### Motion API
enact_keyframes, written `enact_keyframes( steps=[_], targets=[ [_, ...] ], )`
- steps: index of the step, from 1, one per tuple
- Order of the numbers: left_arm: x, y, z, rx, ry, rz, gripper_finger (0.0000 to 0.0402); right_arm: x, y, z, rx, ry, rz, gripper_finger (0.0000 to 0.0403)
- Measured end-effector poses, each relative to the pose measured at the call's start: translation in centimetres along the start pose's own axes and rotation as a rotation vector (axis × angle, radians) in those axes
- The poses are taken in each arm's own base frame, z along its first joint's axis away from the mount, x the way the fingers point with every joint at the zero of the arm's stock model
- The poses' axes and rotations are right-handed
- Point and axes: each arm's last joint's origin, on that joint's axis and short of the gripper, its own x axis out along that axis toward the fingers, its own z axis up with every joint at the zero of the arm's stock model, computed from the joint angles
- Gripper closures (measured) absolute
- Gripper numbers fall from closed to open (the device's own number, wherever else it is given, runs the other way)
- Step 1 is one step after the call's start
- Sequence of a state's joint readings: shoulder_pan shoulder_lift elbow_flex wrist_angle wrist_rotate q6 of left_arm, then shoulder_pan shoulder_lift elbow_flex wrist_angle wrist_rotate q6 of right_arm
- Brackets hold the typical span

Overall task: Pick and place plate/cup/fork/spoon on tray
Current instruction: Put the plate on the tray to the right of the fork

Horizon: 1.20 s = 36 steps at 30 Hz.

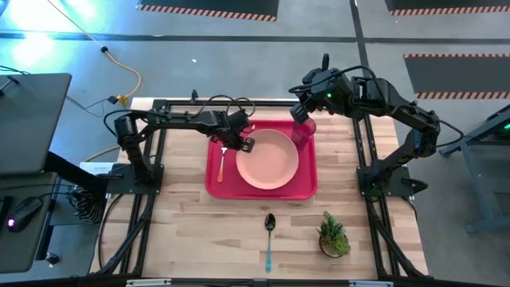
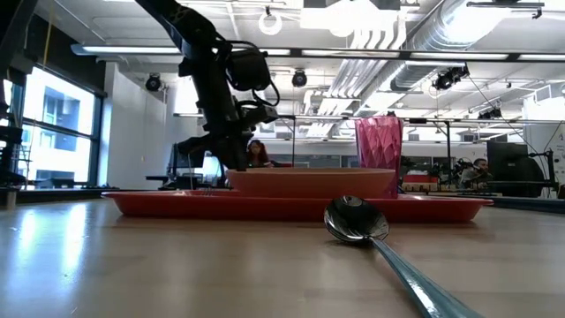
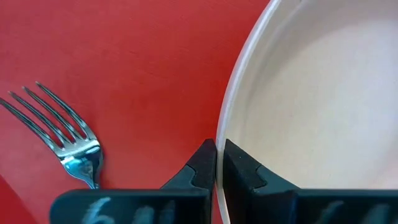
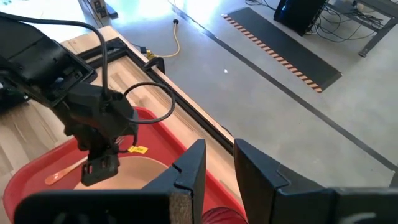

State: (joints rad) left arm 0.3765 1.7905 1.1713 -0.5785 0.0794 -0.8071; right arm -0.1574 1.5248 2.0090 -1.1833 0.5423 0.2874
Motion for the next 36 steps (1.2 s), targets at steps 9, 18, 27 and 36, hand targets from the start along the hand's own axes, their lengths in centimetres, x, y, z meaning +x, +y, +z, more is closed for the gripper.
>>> enact_keyframes(
  steps=[9,18,27,36],
  targets=[
    [2.2,0.4,-0.1,-0.024,0.055,0.031,0.0394,0.0,0.0,0.0,-0.002,0.003,0.0,0.0327],
    [2.4,0.6,0.1,-0.025,0.05,0.043,0.0394,0.0,0.0,-0.1,-0.007,0.01,-0.003,0.0327],
    [2.4,0.9,0.4,-0.033,0.037,0.057,0.0394,0.0,0.0,-0.1,-0.007,0.01,-0.003,0.0327],
    [2.4,0.9,0.3,-0.018,0.042,0.052,0.0394,0.0,0.0,-0.1,-0.007,0.011,-0.003,0.0327]
  ],
)
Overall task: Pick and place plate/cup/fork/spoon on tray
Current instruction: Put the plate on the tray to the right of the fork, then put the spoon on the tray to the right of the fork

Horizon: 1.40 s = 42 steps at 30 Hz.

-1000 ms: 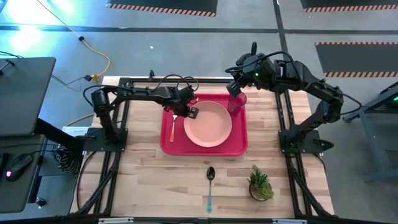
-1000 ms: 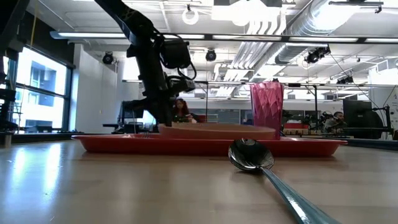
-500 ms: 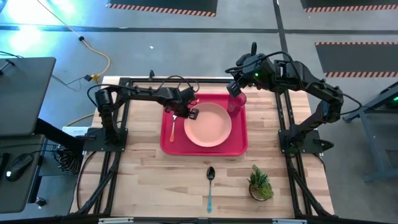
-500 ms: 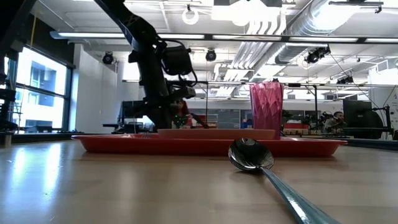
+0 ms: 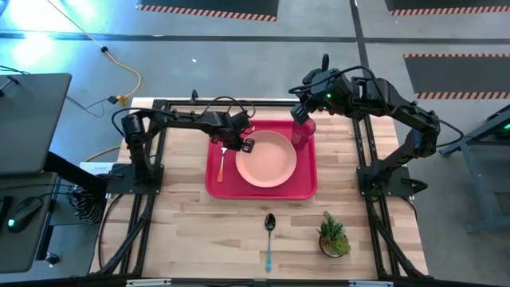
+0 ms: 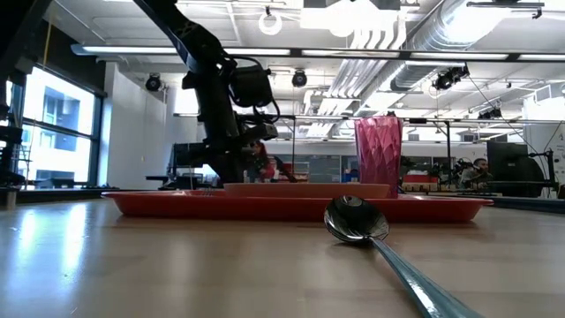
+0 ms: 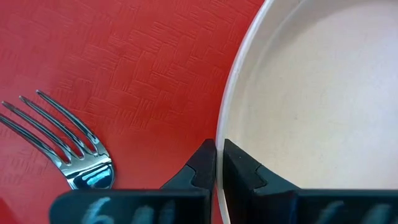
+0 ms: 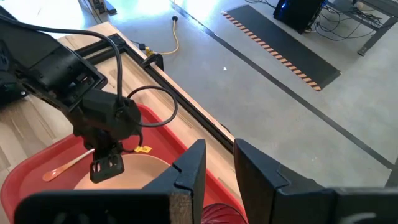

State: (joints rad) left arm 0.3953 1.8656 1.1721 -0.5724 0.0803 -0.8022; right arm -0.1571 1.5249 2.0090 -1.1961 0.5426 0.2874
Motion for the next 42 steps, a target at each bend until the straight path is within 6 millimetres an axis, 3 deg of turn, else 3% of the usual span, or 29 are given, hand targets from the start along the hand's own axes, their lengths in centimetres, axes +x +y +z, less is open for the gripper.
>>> enact_keyframes(
  steps=[6,17,26,32,42],
  targets=[
    [0.0,0.0,0.0,0.002,0.005,-0.001,0.0384,0.0,0.0,-0.1,-0.004,0.007,-0.002,0.0327],
    [0.1,0.0,-0.2,-0.005,0.039,-0.027,0.0298,0.0,-0.1,-0.2,-0.01,0.016,-0.005,0.0327],
    [-0.1,-0.1,-0.2,-0.006,0.054,-0.041,0.0287,0.0,0.0,-0.2,-0.01,0.016,-0.004,0.0327],
    [-2.1,-0.1,0.1,-0.008,0.011,-0.081,0.0287,0.0,0.0,-0.2,-0.01,0.024,0.017,0.0327],
    [-7.2,0.3,-0.7,0.007,-0.039,-0.118,0.0287,0.0,0.2,-0.3,-0.004,0.039,0.068,0.0327]
  ],
)
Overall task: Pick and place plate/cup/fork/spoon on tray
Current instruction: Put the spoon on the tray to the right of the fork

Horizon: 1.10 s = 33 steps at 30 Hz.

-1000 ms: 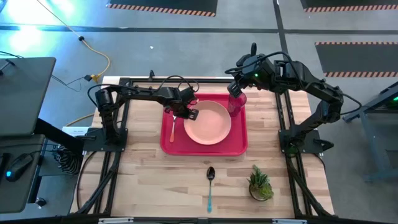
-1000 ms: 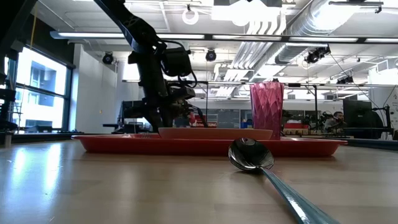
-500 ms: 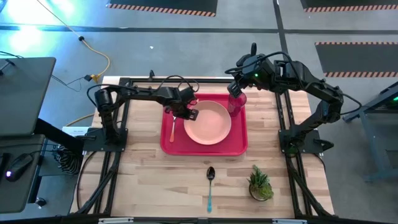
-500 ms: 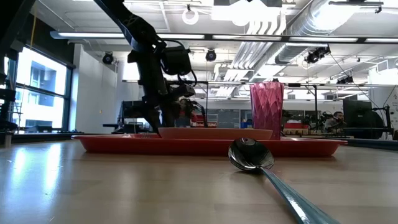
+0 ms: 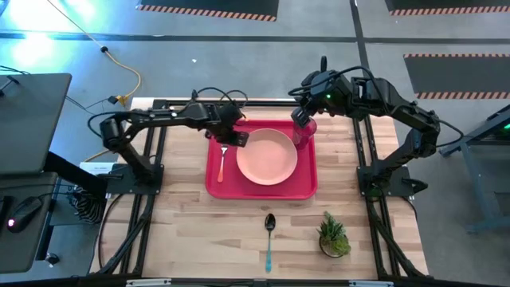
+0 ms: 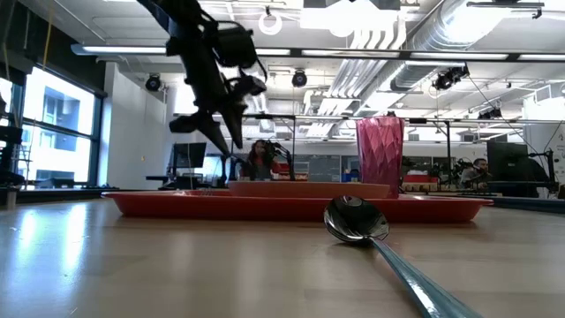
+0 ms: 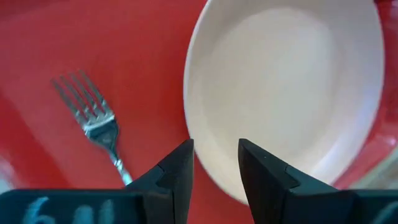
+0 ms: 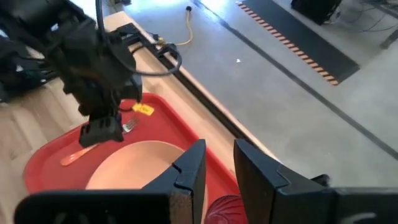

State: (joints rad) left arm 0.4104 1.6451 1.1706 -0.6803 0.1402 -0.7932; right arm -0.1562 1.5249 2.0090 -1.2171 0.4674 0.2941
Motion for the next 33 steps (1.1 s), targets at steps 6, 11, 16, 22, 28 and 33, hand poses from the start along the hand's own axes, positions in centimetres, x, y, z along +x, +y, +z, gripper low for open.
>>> enact_keyframes(
  steps=[6,11,16,22,28,33],
  targets=[
    [-4.1,-0.6,-1.5,0.057,-0.042,-0.061,0.0287,0.0,0.2,-0.2,0.016,0.043,0.076,0.0327],
    [-8.6,-1.5,-3.6,0.124,-0.147,-0.157,0.0287,-0.1,0.3,-0.9,0.058,0.142,0.162,0.0327],
    [-12.6,-1.9,-6.1,0.214,-0.279,-0.215,0.0287,-0.7,1.1,-2.1,0.131,0.259,0.214,0.0327],
    [-15.6,-1.9,-8.5,0.368,-0.365,-0.277,0.0287,-1.7,3.4,-3.1,0.295,0.327,0.24,0.0327],
    [-17.9,-1.7,-10.9,0.56,-0.407,-0.353,0.0287,-1.6,7.7,-4.6,0.467,0.401,0.208,0.0327],
    [-19.1,-1.0,-13.0,0.68,-0.46,-0.375,0.0287,-0.3,12.1,-6.4,0.567,0.486,0.162,0.0327]
  ],
)
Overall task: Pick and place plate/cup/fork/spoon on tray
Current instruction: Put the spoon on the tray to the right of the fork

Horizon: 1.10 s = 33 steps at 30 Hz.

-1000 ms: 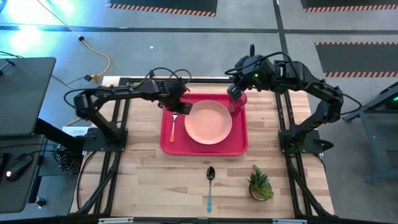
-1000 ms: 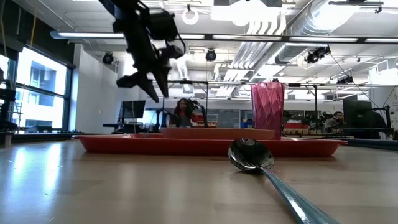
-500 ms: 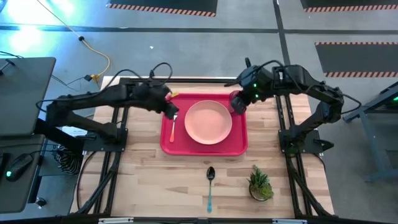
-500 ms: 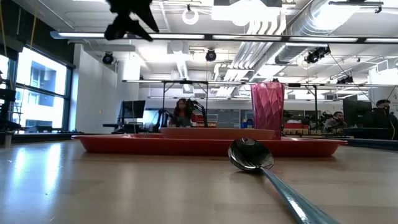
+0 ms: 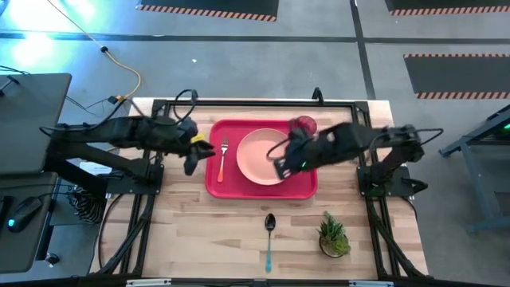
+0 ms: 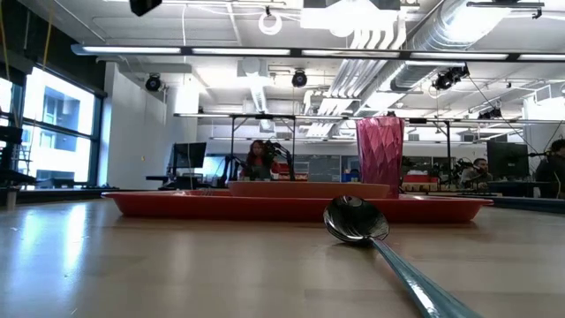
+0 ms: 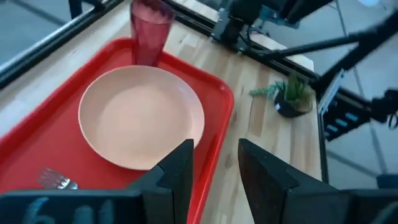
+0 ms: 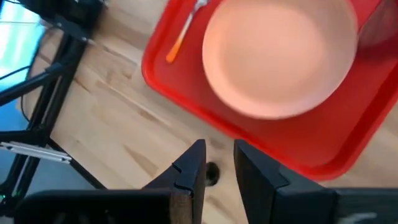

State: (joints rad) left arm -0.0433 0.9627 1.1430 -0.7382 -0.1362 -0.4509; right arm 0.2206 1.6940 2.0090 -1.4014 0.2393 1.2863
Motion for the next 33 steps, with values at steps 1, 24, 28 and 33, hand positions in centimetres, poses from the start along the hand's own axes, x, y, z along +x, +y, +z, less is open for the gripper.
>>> enact_keyframes(
  steps=[1,24,28,33],
  targets=[
    [-0.3,-0.1,-0.3,0.022,-0.002,-0.006,0.0287,0.7,0.5,-0.6,0.013,0.01,-0.008,0.0327],
    [-3.5,0.2,-4.7,0.112,-0.041,-0.106,0.0287,11.9,6.2,-12.6,0.215,0.154,-0.17,0.0327],
    [-3.7,-0.1,-4.9,0.133,-0.066,-0.07,0.0287,12.7,6.4,-14.2,0.208,0.161,-0.184,0.0327],
    [-3.8,-0.5,-5.2,0.167,-0.067,-0.083,0.0287,13.9,6.6,-15.9,0.196,0.175,-0.195,0.0327]
  ],
)
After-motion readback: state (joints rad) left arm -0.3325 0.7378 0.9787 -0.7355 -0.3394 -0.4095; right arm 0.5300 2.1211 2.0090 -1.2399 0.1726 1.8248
